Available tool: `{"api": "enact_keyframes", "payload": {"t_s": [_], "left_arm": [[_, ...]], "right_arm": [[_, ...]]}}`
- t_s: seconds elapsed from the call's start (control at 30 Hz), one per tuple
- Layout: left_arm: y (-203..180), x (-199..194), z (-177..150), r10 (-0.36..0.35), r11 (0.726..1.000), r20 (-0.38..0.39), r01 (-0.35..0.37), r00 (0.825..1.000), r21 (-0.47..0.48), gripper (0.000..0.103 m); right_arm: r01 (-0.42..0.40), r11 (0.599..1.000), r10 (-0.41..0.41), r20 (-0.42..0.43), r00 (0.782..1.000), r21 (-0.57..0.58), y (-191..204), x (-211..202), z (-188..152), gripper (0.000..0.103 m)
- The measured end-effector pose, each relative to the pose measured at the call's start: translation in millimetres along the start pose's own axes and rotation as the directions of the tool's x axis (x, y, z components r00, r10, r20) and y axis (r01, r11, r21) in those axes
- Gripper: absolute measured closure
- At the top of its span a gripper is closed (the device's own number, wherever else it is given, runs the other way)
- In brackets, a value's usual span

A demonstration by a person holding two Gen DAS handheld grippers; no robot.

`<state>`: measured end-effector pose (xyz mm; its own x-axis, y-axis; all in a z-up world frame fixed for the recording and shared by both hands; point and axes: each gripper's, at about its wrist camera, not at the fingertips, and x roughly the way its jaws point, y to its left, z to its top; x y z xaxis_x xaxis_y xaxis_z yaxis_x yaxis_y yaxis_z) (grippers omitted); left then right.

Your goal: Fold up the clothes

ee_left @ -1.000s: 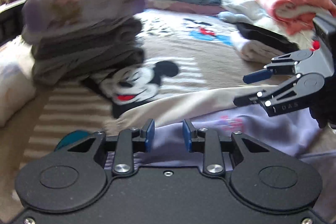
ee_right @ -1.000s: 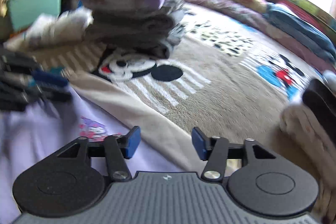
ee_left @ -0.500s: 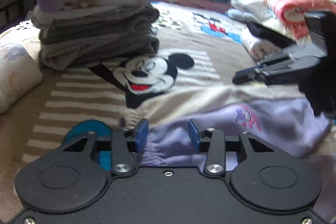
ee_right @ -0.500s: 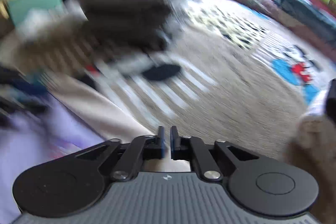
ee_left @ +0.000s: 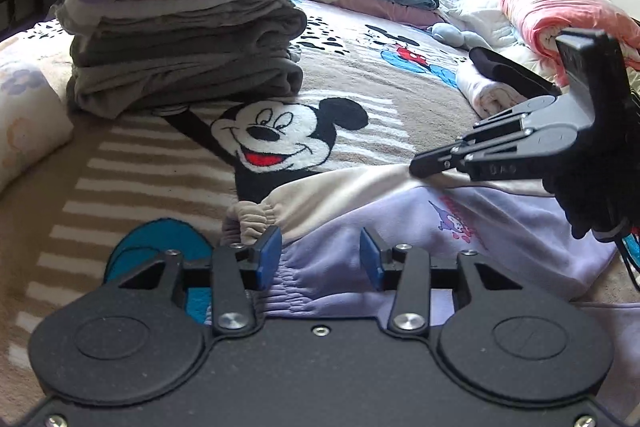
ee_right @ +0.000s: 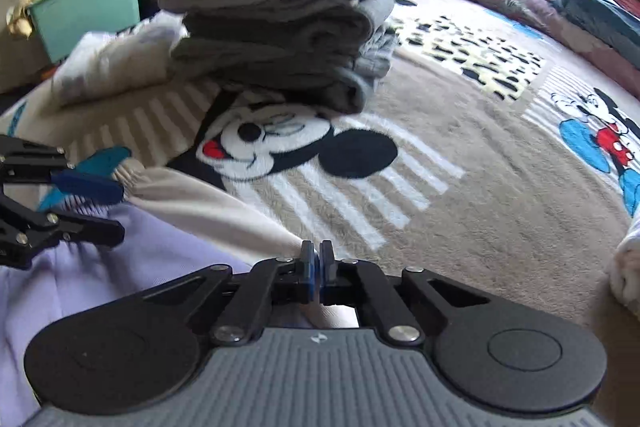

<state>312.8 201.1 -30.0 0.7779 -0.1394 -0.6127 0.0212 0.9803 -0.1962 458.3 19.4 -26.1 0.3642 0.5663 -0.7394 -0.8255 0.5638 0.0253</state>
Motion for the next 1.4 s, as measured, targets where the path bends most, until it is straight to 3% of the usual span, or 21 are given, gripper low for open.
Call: {"api": "enact_keyframes", "payload": {"t_s": [0.1, 0.23, 0.27, 0.37, 0.43, 0.53, 0.7, 0.83, 0.9, 0.97, 1.07, 1.13, 1.2, 1.23, 1.33, 1.4], "left_arm": [[0, -11, 5, 0.016, 1.000, 0.065, -0.017, 0.998, 0.014, 0.061], [-11, -12, 7, -0.025, 0.997, 0.102, 0.018, 0.995, 0.074, 0.061], [-14, -9, 6, -0.017, 0.995, 0.091, 0.008, 0.996, 0.097, 0.061], [-30, 17, -5, 0.117, 0.968, -0.024, -0.109, 0.993, 0.228, 0.061], [-41, 14, -6, 0.139, 0.950, -0.002, -0.133, 0.990, 0.282, 0.062], [-56, 1, -1, 0.109, 0.944, 0.036, -0.115, 0.993, 0.310, 0.062], [-92, 7, -10, 0.050, 0.919, 0.009, -0.050, 0.999, 0.392, 0.062], [-117, 27, -31, 0.116, 0.867, -0.051, -0.076, 0.992, 0.493, 0.062], [-118, 19, -25, 0.105, 0.875, -0.035, -0.076, 0.994, 0.478, 0.062], [-121, 10, -19, 0.051, 0.894, -0.011, -0.041, 0.999, 0.445, 0.062], [-135, 7, -21, -0.028, 0.901, -0.001, 0.026, 1.000, 0.433, 0.062], [-147, 19, -32, -0.027, 0.888, -0.059, 0.051, 0.998, 0.456, 0.062], [-157, 29, -47, 0.009, 0.860, -0.094, 0.041, 0.996, 0.509, 0.062], [-157, 27, -47, 0.007, 0.859, -0.083, 0.037, 0.997, 0.511, 0.062], [-153, 19, -39, -0.024, 0.873, -0.061, 0.051, 0.998, 0.484, 0.062], [-151, 14, -35, -0.049, 0.885, -0.034, 0.059, 0.998, 0.462, 0.062]], "right_arm": [[0.034, 0.999, -0.034, 0.027, 0.999, -0.008, 4, -8, 0, 0.092], [0.052, 0.999, -0.052, 0.104, 0.993, 0.002, 8, -35, -2, 0.089], [0.035, 0.999, -0.034, 0.121, 0.992, -0.008, 13, -43, -4, 0.089], [0.026, 0.998, -0.020, 0.111, 0.994, -0.058, 34, -54, -18, 0.089], [0.059, 0.994, -0.051, 0.082, 0.995, -0.093, 49, -61, -32, 0.089], [0.111, 0.986, -0.105, 0.059, 0.993, -0.120, 64, -80, -58, 0.088], [0.221, 0.975, -0.221, 0.048, 0.974, -0.003, 45, -120, -111, 0.083], [0.275, 0.954, -0.274, -0.026, 0.961, 0.119, 19, -138, -153, 0.079], [0.291, 0.943, -0.292, -0.019, 0.956, 0.163, 12, -154, -168, 0.079], [0.295, 0.924, -0.310, 0.025, 0.950, 0.241, 2, -174, -178, 0.079], [0.330, 0.888, -0.370, 0.070, 0.927, 0.321, -22, -191, -186, 0.079], [0.365, 0.864, -0.405, 0.048, 0.913, 0.347, -41, -189, -192, 0.077], [0.435, 0.826, -0.439, -0.074, 0.895, 0.358, -65, -176, -202, 0.073], [0.448, 0.806, -0.440, -0.115, 0.891, 0.386, -77, -174, -210, 0.073], [0.431, 0.757, -0.448, -0.090, 0.890, 0.491, -98, -191, -228, 0.075], [0.397, 0.748, -0.450, -0.033, 0.892, 0.531, -98, -202, -231, 0.074]]}}
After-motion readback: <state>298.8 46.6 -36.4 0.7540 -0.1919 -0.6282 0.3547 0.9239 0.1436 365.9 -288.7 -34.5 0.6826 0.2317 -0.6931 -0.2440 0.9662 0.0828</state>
